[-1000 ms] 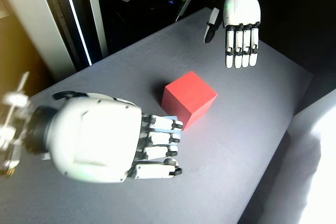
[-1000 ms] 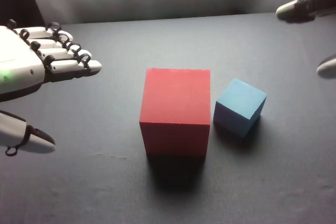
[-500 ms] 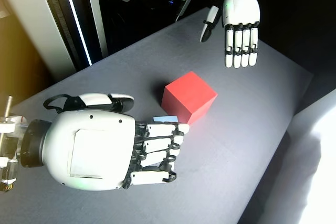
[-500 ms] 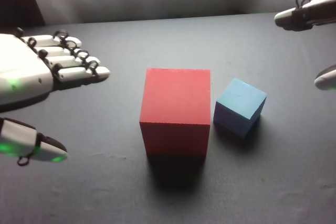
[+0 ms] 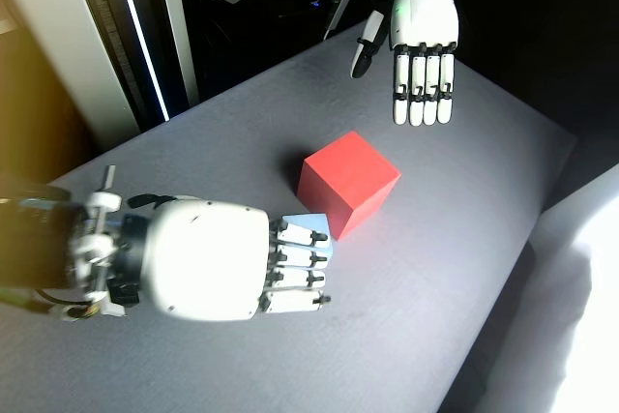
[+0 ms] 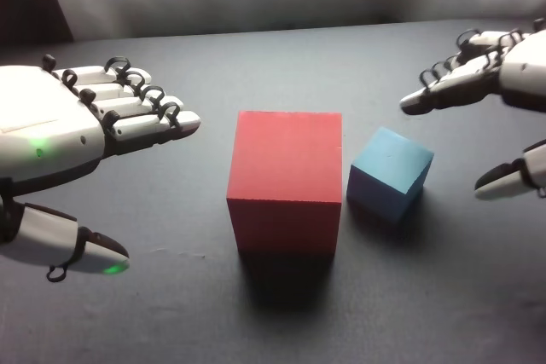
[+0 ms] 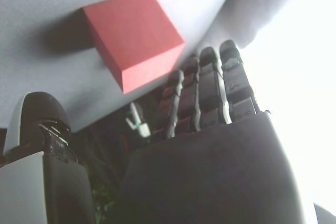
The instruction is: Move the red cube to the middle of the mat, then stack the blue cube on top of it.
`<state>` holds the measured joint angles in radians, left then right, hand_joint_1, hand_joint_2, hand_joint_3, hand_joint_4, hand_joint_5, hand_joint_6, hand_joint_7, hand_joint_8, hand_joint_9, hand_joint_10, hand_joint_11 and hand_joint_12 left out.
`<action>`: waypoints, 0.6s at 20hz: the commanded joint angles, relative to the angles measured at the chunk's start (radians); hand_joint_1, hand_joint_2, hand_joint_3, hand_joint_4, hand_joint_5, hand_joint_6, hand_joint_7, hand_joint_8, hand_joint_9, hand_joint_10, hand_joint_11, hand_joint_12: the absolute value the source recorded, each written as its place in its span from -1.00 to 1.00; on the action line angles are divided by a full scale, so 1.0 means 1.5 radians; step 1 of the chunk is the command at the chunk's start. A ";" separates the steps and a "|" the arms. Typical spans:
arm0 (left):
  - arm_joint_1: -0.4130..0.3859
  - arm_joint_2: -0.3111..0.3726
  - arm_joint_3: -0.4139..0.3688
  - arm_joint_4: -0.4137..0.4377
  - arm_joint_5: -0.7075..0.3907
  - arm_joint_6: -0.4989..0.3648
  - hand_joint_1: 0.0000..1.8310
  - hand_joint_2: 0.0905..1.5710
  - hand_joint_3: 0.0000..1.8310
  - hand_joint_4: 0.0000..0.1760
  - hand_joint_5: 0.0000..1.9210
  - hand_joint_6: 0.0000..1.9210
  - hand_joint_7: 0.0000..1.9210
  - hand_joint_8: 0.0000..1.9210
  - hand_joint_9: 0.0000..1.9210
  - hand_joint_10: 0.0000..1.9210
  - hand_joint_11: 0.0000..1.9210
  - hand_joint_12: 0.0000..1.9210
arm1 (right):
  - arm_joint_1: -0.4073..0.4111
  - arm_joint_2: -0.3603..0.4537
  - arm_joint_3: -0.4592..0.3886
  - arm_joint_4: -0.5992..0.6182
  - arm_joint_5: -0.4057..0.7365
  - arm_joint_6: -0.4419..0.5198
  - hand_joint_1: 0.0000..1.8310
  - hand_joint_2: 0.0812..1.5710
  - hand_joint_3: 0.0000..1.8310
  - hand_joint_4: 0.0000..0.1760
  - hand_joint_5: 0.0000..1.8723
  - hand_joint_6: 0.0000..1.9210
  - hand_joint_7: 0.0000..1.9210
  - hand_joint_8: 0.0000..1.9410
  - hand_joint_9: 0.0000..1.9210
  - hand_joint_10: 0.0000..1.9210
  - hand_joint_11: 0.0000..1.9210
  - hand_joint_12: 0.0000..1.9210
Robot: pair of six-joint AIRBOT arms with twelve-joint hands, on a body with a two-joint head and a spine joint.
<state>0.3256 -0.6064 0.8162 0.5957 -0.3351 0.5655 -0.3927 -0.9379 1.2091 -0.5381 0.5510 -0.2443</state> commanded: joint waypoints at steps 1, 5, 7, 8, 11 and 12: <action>-0.011 0.009 -0.002 -0.004 -0.062 -0.011 -0.48 0.32 -1.00 -1.00 -0.98 -1.00 -0.96 -0.99 -0.93 -1.00 -1.00 -0.97 | 0.009 -0.001 0.002 0.022 0.041 -0.010 0.08 0.16 -1.00 -1.00 -0.53 -0.99 -0.53 -1.00 -0.53 -1.00 -1.00 0.12; -0.039 -0.001 -0.001 0.119 -0.069 -0.119 -0.49 0.31 -1.00 -1.00 -0.95 -1.00 -0.89 -1.00 -0.89 -1.00 -0.98 -0.95 | 0.026 -0.036 0.014 0.025 0.036 -0.020 0.07 0.14 -1.00 -1.00 -0.53 -0.99 -0.53 -1.00 -0.53 -1.00 -1.00 0.14; -0.050 -0.006 -0.003 0.165 -0.069 -0.153 -0.50 0.33 -0.99 -1.00 -0.99 -1.00 -0.94 -1.00 -0.94 -1.00 -1.00 -1.00 | 0.041 -0.054 0.026 0.028 0.036 -0.022 0.08 0.15 -1.00 -1.00 -0.54 -1.00 -0.56 -1.00 -0.56 -1.00 -1.00 0.11; -0.052 -0.007 -0.003 0.190 -0.069 -0.178 -0.50 0.33 -0.99 -1.00 -0.99 -1.00 -0.94 -1.00 -0.94 -1.00 -1.00 -1.00 | 0.048 -0.061 0.029 0.029 0.031 -0.027 0.08 0.15 -1.00 -1.00 -0.54 -1.00 -0.56 -1.00 -0.56 -1.00 -1.00 0.11; -0.062 -0.014 0.002 0.269 -0.091 -0.247 -0.53 0.31 -1.00 -1.00 -0.97 -0.99 -0.91 -0.99 -0.91 -0.99 -0.97 -0.99 | 0.053 -0.086 0.036 0.050 0.018 -0.066 0.08 0.14 -1.00 -1.00 -0.52 -0.99 -0.53 -0.99 -0.53 -0.99 -1.00 0.14; -0.062 -0.018 0.007 0.293 -0.105 -0.269 -0.52 0.31 -1.00 -1.00 -0.97 -0.99 -0.92 -1.00 -0.92 -0.99 -0.97 -0.99 | 0.053 -0.092 0.038 0.050 0.004 -0.068 0.09 0.14 -1.00 -1.00 -0.52 -1.00 -0.53 -0.99 -0.54 -0.99 -1.00 0.15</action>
<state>0.2428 -0.6426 0.8295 1.0637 -0.4198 0.1547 -0.3264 -1.0908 1.2617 -0.4919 0.4713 -0.3443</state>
